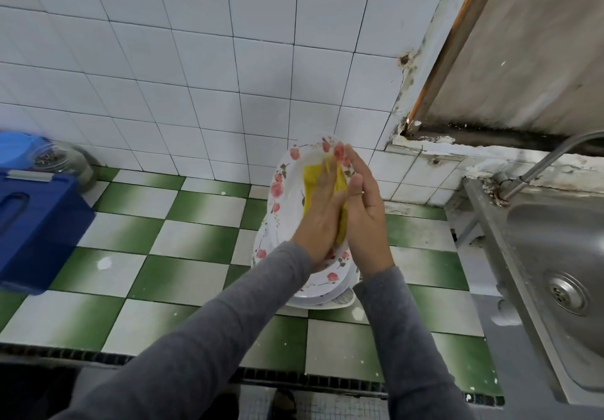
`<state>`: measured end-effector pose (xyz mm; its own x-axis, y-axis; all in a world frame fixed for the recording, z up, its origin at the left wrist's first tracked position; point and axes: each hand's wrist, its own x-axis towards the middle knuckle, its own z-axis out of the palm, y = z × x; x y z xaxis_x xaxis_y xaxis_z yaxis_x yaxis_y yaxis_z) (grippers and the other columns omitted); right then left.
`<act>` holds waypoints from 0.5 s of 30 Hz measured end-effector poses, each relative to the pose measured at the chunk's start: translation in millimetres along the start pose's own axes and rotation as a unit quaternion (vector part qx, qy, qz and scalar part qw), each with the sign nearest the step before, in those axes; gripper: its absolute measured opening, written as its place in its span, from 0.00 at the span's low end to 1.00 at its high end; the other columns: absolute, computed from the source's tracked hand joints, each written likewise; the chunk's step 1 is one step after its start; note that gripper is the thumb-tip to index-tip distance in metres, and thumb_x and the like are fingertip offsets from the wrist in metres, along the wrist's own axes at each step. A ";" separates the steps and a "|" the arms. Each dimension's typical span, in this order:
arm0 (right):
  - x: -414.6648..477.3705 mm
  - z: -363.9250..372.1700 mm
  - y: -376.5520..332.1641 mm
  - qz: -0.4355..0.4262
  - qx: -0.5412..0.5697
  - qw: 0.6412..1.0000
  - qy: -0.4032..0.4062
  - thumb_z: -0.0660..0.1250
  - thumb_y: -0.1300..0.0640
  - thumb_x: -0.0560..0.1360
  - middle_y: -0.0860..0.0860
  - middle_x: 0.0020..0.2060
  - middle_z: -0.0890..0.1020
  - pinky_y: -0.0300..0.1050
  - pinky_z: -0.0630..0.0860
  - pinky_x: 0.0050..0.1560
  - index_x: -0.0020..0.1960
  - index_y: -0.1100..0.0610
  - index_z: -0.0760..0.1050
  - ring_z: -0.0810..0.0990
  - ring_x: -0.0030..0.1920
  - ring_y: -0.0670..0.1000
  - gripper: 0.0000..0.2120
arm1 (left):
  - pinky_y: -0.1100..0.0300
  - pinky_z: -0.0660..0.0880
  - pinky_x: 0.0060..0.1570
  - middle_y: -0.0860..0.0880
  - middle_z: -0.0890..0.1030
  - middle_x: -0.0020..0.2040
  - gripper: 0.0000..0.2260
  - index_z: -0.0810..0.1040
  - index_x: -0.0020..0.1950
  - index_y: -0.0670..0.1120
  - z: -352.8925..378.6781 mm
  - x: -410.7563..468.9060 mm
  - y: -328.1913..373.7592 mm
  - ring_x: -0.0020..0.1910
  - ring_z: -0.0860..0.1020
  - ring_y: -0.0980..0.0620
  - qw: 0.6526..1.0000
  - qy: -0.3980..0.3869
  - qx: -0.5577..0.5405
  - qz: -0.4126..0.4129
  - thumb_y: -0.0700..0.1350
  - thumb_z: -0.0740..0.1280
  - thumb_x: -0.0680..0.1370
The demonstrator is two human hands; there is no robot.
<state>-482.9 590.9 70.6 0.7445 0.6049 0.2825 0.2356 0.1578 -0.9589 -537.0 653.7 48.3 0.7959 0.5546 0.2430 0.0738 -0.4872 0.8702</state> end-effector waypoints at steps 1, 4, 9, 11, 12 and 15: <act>1.3 -1.3 0.4 -0.014 0.000 1.000 0.016 0.52 0.46 0.85 0.40 0.68 0.75 0.59 0.67 0.73 0.68 0.33 0.71 0.71 0.71 0.49 0.17 | 0.49 0.45 0.79 0.51 0.47 0.81 0.26 0.48 0.81 0.50 0.9 -5.0 -8.3 0.81 0.45 0.47 0.998 -0.039 0.036 0.043 0.57 0.48 0.85; 0.0 -5.0 2.2 -0.030 0.027 0.998 0.051 0.53 0.46 0.84 0.44 0.69 0.76 0.62 0.66 0.73 0.67 0.34 0.73 0.70 0.72 0.53 0.17 | 0.54 0.39 0.78 0.54 0.40 0.81 0.26 0.40 0.78 0.57 3.4 -12.2 -50.9 0.79 0.38 0.57 0.992 -0.086 0.082 0.028 0.59 0.43 0.82; -7.5 -4.4 0.1 -0.020 0.054 0.996 0.063 0.54 0.44 0.83 0.48 0.69 0.76 0.66 0.69 0.69 0.69 0.39 0.74 0.72 0.71 0.58 0.17 | 0.44 0.40 0.78 0.42 0.41 0.81 0.34 0.39 0.80 0.43 -12.4 6.9 -75.1 0.80 0.38 0.43 0.979 0.009 0.176 -0.100 0.59 0.36 0.77; -9.9 0.4 -1.3 -0.016 0.058 0.997 0.055 0.55 0.43 0.83 0.49 0.70 0.76 0.66 0.69 0.69 0.69 0.39 0.74 0.72 0.71 0.58 0.18 | 0.45 0.37 0.77 0.44 0.37 0.81 0.33 0.36 0.80 0.45 -15.6 18.9 -64.0 0.79 0.35 0.45 0.977 0.052 0.132 -0.158 0.59 0.36 0.77; -10.2 3.5 -4.1 -0.015 0.046 0.998 0.051 0.55 0.43 0.83 0.48 0.69 0.76 0.65 0.70 0.69 0.69 0.39 0.74 0.72 0.70 0.58 0.18 | 0.44 0.36 0.77 0.44 0.36 0.81 0.33 0.37 0.81 0.45 -15.2 24.5 -59.6 0.79 0.35 0.44 0.978 0.067 0.111 -0.164 0.57 0.38 0.78; -5.8 4.7 -6.5 -0.016 0.013 0.999 0.039 0.54 0.42 0.83 0.44 0.67 0.78 0.63 0.70 0.69 0.70 0.38 0.73 0.73 0.68 0.57 0.18 | 0.39 0.40 0.77 0.44 0.36 0.80 0.25 0.47 0.81 0.45 1.8 19.5 -41.1 0.79 0.34 0.44 0.994 0.058 0.073 -0.054 0.50 0.47 0.85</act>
<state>-491.7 590.0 75.0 0.7832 0.5371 0.3134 0.2445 0.1973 -0.9494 -523.4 683.3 16.5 0.7049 0.6784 0.2073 0.2475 -0.5090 0.8244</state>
